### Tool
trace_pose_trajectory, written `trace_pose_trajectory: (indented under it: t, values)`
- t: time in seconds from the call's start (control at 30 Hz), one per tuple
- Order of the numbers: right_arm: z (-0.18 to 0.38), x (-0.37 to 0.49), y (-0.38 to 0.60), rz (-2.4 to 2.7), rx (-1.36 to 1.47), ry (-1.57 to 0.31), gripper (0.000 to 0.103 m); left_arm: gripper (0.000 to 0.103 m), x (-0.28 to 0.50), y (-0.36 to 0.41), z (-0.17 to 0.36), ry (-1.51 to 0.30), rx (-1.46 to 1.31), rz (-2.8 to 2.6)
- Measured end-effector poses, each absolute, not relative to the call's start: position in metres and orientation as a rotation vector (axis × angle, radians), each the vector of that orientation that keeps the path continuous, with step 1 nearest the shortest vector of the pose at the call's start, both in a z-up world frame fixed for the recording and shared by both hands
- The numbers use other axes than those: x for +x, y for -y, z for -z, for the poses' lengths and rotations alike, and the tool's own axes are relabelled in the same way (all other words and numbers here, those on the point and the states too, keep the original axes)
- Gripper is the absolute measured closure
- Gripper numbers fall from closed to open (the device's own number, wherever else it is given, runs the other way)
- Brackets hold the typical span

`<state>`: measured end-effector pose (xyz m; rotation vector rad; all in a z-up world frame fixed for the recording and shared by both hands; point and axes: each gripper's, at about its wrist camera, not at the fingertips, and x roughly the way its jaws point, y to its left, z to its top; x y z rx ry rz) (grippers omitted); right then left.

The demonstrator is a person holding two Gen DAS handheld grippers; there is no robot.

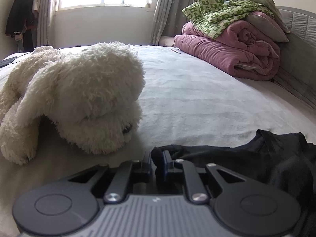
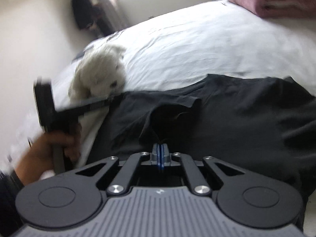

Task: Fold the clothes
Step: 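Grasp the shirt edge with the left gripper while the right gripper pinches the collar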

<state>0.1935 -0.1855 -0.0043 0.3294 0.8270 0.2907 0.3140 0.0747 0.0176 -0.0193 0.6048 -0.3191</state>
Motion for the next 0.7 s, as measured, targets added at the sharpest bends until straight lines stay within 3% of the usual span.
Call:
trace_pose_trajectory:
  t: [0.2, 0.27, 0.3, 0.33, 0.37, 0.4, 0.43, 0.7]
  values:
    - [0.027, 0.213, 0.197, -0.304, 0.378, -0.917, 0.099, 0.085, 0.314, -0.071, -0.016, -0.604, 0.008, 0.306]
    - [0.027, 0.214, 0.199, -0.304, 0.423, -0.918, 0.093, 0.079, 0.312, -0.068, -0.018, -0.600, 0.034, 0.289]
    - [0.022, 0.210, 0.201, -0.313, 0.438, -0.907, 0.090, 0.069, 0.310, -0.069, -0.019, -0.605, 0.043, 0.285]
    - [0.017, 0.206, 0.202, -0.322, 0.452, -0.897, 0.077, 0.057, 0.307, -0.071, -0.022, -0.611, 0.049, 0.284]
    - [0.011, 0.202, 0.203, -0.330, 0.466, -0.886, 0.066, 0.053, 0.304, -0.074, -0.024, -0.617, 0.055, 0.284]
    - [0.006, 0.197, 0.204, -0.339, 0.480, -0.876, 0.044, 0.048, 0.301, -0.076, -0.026, -0.623, 0.061, 0.283]
    - [0.000, 0.193, 0.206, -0.348, 0.495, -0.865, 0.038, 0.046, 0.298, -0.078, -0.028, -0.629, 0.067, 0.282]
    - [-0.014, 0.134, 0.191, -0.354, 0.474, -0.890, 0.038, 0.043, 0.277, -0.081, -0.035, -0.654, 0.045, 0.347]
